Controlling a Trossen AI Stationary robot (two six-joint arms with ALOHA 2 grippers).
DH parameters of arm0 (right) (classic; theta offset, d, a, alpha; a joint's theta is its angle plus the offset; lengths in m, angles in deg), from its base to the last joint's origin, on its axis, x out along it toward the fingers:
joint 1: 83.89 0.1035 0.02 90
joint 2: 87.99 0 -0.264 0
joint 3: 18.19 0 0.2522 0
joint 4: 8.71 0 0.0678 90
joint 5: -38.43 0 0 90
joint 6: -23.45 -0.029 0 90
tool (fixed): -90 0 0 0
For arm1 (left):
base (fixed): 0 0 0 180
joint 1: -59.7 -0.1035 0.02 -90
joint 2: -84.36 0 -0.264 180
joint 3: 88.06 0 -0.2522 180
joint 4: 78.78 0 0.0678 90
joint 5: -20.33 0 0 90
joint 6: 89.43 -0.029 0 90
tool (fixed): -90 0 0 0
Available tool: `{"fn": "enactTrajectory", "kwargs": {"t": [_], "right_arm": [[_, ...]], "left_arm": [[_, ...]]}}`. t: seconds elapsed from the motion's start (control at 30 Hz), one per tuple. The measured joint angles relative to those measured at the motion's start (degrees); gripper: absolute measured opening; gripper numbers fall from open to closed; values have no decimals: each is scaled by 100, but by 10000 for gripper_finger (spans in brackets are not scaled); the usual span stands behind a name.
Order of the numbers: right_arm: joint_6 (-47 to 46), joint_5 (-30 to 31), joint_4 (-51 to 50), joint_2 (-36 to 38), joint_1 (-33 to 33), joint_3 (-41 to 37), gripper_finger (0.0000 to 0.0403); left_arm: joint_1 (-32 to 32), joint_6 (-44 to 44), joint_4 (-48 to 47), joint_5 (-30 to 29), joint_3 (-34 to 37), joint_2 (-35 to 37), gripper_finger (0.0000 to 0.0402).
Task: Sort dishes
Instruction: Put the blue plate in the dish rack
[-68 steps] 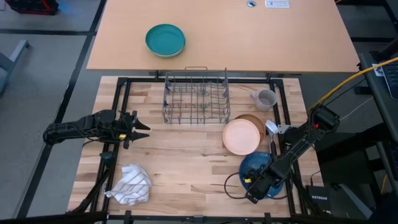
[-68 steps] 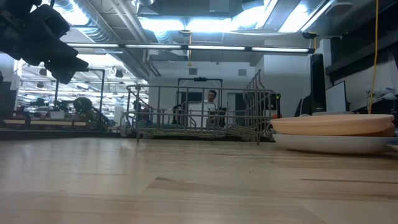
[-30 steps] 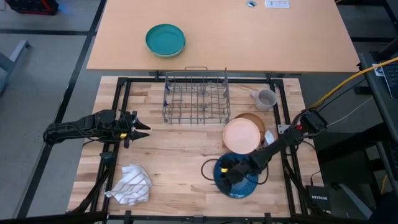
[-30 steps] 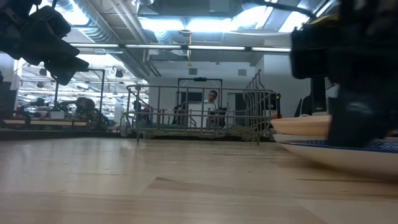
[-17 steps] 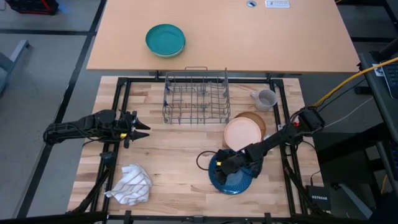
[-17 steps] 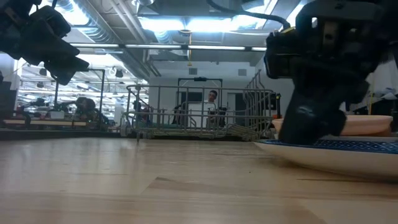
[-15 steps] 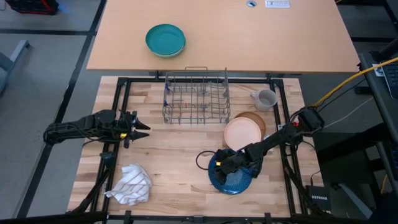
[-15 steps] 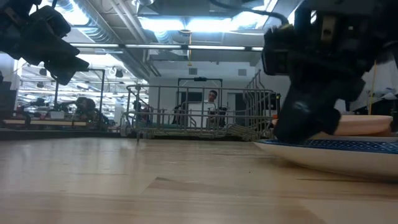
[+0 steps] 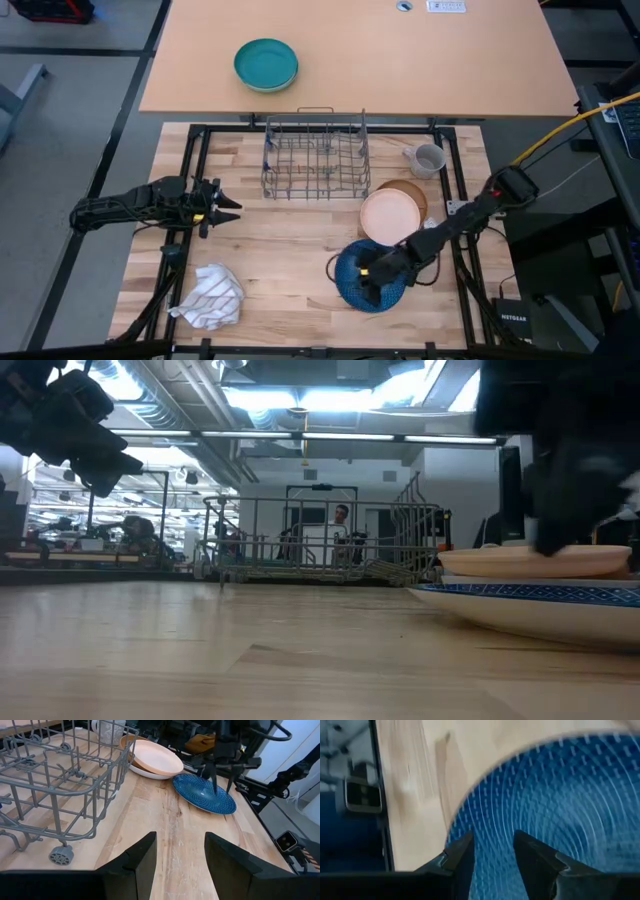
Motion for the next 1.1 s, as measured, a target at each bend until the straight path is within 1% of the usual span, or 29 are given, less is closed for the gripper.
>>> {"fn": "enactTrajectory", "kwargs": {"t": [0.23,0.37,0.5,0.63,0.87,0.97,1.1], "right_arm": [[-725,-173,-1529,516,546,4,144],[-1215,-331,-2236,581,848,5,144],[-1729,-645,-2743,581,1105,5,144],[-2142,-884,-3033,581,1318,7,144],[-2716,-1267,-3219,586,1600,14,144],[-2926,-1251,-3266,586,1707,13,144],[-3129,-892,-3266,586,1739,13,144]], "left_arm": [[0,0,-18,-2,0,0,155],[2,0,-14,-2,0,0,155],[2,0,-11,0,0,0,155],[2,0,-6,-2,0,0,155],[7,36,-6,0,0,0,155],[7,353,-6,4,0,0,155],[5,1076,-6,5,0,0,155]]}}
